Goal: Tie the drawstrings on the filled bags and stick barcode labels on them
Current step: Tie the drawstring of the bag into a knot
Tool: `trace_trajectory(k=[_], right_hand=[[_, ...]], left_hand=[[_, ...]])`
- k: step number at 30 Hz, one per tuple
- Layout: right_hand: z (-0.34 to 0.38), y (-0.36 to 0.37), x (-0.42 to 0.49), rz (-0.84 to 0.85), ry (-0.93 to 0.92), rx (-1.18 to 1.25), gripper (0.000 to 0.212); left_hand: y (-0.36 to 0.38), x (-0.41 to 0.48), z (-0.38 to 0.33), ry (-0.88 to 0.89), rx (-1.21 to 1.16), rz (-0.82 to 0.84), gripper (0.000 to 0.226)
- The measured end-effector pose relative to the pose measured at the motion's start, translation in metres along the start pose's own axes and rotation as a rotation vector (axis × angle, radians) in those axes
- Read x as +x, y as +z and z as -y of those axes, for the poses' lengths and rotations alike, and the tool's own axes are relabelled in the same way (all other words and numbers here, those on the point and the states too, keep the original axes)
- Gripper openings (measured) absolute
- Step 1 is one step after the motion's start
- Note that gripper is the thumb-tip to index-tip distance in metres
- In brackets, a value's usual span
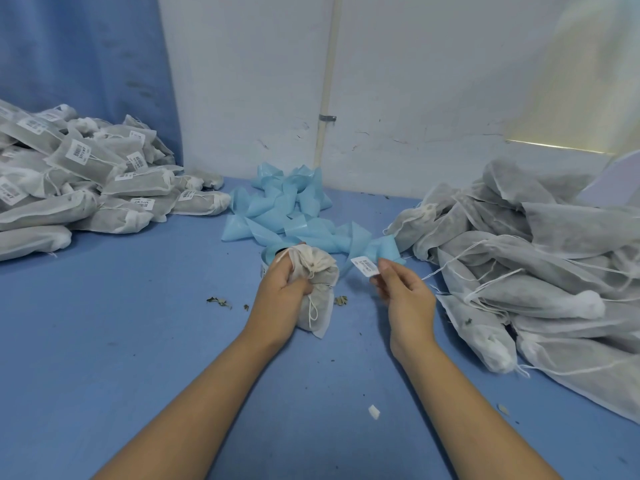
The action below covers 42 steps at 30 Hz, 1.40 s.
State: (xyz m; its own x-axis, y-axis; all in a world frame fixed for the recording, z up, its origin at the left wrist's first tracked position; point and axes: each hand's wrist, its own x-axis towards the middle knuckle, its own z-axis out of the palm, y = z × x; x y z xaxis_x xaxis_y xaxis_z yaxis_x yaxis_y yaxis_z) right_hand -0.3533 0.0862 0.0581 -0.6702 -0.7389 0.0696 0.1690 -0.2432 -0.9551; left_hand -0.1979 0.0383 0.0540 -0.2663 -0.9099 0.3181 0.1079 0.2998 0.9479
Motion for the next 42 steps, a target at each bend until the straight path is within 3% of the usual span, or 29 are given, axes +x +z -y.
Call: trace_trajectory(k=[4, 8, 12, 21, 23, 34, 42], right_hand=[[0.008, 0.002, 0.000, 0.012, 0.202, 0.131, 0.018], [0.014, 0.006, -0.004, 0.082, 0.389, 0.174, 0.008], [0.017, 0.016, -0.012, 0.110, 0.478, 0.203, 0.005], [0.019, 0.034, -0.033, 0.251, 0.459, 0.226, 0.014], [0.017, 0.036, -0.037, 0.278, 0.474, 0.213, 0.012], [0.010, 0.037, -0.039, 0.416, 0.570, 0.127, 0.011], [0.009, 0.035, -0.039, 0.449, 0.509, 0.077, 0.014]], left_hand=[[0.003, -0.001, -0.004, -0.014, -0.095, -0.071, 0.032], [0.010, 0.006, -0.013, -0.023, -0.205, -0.253, 0.035], [0.017, 0.005, -0.023, 0.028, -0.199, -0.329, 0.033], [0.020, 0.007, -0.025, 0.017, -0.096, -0.463, 0.020], [0.019, 0.006, -0.028, 0.027, -0.099, -0.464, 0.012], [0.023, 0.004, -0.033, 0.051, -0.229, -0.425, 0.017], [0.024, 0.002, -0.034, 0.060, -0.279, -0.387, 0.014]])
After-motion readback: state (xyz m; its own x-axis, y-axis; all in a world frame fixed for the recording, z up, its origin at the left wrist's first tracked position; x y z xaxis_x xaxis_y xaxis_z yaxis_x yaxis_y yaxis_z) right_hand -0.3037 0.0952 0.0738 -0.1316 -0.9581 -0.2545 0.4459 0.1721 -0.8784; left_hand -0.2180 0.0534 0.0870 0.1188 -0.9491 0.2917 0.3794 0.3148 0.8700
